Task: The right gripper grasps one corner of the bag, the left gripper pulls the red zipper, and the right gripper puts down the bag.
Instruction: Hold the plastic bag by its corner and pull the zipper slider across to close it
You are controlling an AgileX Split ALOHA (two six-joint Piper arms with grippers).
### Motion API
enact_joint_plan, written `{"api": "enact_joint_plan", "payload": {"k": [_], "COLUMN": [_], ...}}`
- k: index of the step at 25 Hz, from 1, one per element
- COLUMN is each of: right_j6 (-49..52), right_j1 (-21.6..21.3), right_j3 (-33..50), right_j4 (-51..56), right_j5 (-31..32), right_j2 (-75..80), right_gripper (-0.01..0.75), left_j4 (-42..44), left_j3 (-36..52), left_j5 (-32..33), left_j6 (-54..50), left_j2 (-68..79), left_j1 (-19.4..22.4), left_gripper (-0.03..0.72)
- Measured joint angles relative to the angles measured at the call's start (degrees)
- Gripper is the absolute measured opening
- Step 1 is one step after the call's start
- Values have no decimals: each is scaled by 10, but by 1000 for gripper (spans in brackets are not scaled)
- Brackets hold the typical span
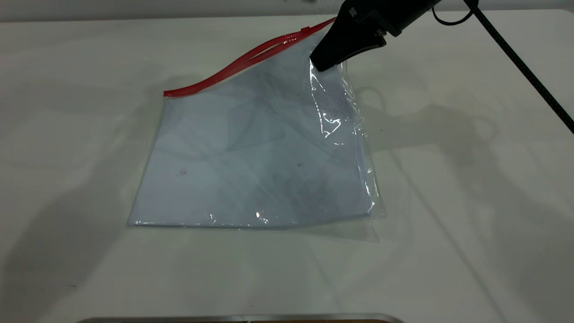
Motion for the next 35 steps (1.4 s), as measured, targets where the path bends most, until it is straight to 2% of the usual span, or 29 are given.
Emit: {"api": "enact_joint_plan", "payload": {"k": [6, 13, 17, 22, 35], "right_j6": [-56, -167, -210, -236, -248], "right_j1": [0, 0, 0, 1, 1], "right_j3": [0, 0, 0, 0, 0], "right_j4": [2, 44, 54, 56, 58], "right_j5": [18, 21, -15, -54, -77], "right_j2": [0, 0, 0, 0, 0], "right_gripper": [34, 34, 34, 34, 34], "left_j4": [8, 46, 55, 63, 64], "left_j3": [-11, -11, -11, -11, -11], "left_j5": [0, 0, 0, 0, 0], "left_j6": [-32, -40, -41, -53, -86], "left_j2": [2, 4, 4, 4, 4], "left_j1": [37, 13, 7, 7, 7], "left_gripper": [376, 376, 376, 376, 376]}}
